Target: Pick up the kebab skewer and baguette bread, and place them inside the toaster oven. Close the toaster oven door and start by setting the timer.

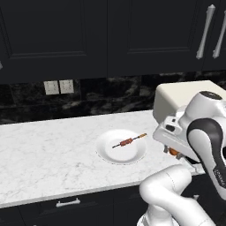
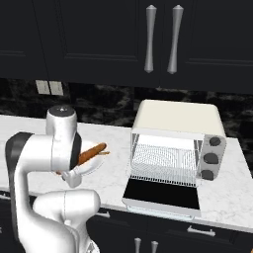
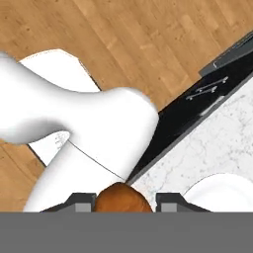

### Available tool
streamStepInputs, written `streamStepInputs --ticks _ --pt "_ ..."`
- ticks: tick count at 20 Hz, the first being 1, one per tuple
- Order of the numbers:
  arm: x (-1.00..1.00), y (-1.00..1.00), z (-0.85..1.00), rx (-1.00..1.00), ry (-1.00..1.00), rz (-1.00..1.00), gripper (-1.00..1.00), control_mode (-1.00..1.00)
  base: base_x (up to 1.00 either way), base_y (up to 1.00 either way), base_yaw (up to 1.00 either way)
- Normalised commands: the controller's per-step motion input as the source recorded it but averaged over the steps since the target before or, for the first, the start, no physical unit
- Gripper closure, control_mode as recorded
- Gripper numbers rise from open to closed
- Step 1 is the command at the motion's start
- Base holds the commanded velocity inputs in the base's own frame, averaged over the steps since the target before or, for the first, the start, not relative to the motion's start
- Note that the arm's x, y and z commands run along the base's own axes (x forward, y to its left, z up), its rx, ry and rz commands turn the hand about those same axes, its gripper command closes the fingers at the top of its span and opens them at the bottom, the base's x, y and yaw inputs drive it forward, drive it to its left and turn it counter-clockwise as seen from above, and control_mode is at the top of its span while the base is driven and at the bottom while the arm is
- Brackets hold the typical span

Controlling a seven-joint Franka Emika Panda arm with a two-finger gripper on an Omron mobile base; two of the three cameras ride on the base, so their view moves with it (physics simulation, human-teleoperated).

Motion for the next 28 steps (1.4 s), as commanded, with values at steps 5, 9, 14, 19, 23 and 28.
streamStepInputs --ticks 5,9,14,19,23,28 --pt "-0.08 -1.0 0.0 0.0 -0.04 0.35 1.0 -1.0 0.0 0.0 0.0" --pt "-0.13 -0.91 -0.04 -0.01 0.0 0.32 1.0 -1.0 0.0 0.0 0.0" --pt "0.15 -0.73 -0.02 0.0 -0.01 0.25 1.0 -1.0 0.0 0.0 0.0" --pt "0.13 -0.15 -0.36 -0.09 -0.1 0.16 1.0 -1.0 0.0 0.0 0.0" --pt "0.24 -0.19 -0.11 -0.02 -0.09 0.06 1.0 -1.0 0.0 0.0 0.0" --pt "0.06 -0.49 -0.01 0.0 -0.05 0.0 1.0 -1.0 0.0 0.0 0.0"
